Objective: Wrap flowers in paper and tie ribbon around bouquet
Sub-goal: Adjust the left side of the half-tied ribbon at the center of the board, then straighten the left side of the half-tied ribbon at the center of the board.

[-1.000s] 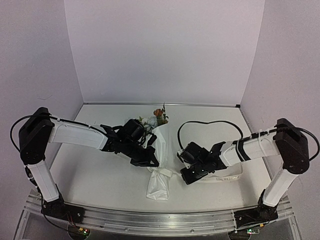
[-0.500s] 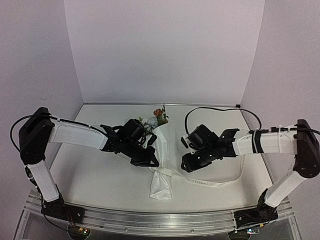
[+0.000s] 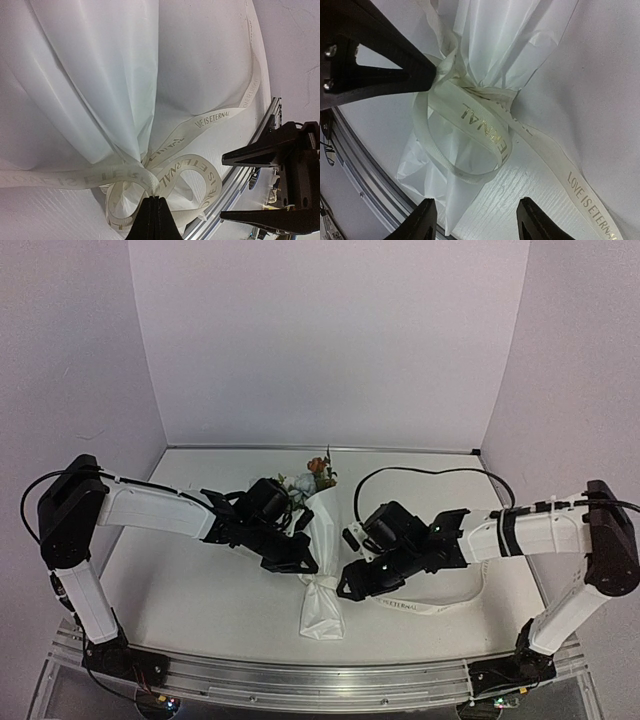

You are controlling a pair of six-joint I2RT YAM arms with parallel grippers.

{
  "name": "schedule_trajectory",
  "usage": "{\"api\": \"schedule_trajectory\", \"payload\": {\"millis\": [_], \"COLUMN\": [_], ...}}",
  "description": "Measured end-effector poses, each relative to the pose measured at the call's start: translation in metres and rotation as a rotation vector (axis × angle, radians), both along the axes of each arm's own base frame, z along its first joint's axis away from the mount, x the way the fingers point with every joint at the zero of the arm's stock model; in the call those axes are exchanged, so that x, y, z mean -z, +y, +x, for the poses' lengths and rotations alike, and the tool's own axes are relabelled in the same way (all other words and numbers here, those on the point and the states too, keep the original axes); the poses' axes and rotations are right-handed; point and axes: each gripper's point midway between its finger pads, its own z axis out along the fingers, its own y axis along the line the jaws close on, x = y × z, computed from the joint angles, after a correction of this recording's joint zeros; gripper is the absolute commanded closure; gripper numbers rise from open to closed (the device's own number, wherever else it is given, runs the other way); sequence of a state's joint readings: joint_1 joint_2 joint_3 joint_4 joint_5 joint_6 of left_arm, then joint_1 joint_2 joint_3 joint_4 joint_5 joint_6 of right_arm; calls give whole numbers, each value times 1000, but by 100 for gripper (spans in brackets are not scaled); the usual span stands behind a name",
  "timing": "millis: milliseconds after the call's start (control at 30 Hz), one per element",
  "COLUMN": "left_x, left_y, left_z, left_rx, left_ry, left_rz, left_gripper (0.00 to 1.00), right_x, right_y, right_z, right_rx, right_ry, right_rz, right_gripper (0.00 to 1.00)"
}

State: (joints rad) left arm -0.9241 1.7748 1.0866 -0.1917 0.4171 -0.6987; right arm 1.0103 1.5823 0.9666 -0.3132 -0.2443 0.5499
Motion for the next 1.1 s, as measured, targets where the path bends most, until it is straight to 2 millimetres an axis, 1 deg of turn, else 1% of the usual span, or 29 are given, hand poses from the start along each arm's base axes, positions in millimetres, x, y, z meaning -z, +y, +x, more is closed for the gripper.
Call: {"api": "schedule_trajectory", "payload": {"millis": [200,333,400,567,633,700,800,900,1033,1100], "left_x": [0,0,0,0,0,0,-1,-4,-11,-16], "left_y": [0,0,0,0,0,0,0,0,0,0], "left_z": [0,0,0,0,0,0,0,0,-1,-1], "left_rx": [0,0,0,0,0,0,1,3,12,16], "left_ry": [0,0,0,0,0,-1,-2,-7,-25,-35], "left_rz": [0,0,0,0,0,0,-2,-7,-21,-29], "left_gripper": [100,100,100,100,100,100,99,95,90,89], "right_x": [11,12,12,9,8,7,3,3,9,10], "right_y": [11,18,20,24,25,27,31,30,21,15], "right_z": [11,18,21,25,26,27,28,27,23,20], "right_rx": [48,80,92,117,129,133,136,140,143,142], "right_ry": [-2,-12,-17,-22,-15,-8,1,9,26,33], "right_rz": [22,46,57,80,83,83,85,78,37,12], "right_gripper": [43,52,58,80,94,100,100,100,100,100]}}
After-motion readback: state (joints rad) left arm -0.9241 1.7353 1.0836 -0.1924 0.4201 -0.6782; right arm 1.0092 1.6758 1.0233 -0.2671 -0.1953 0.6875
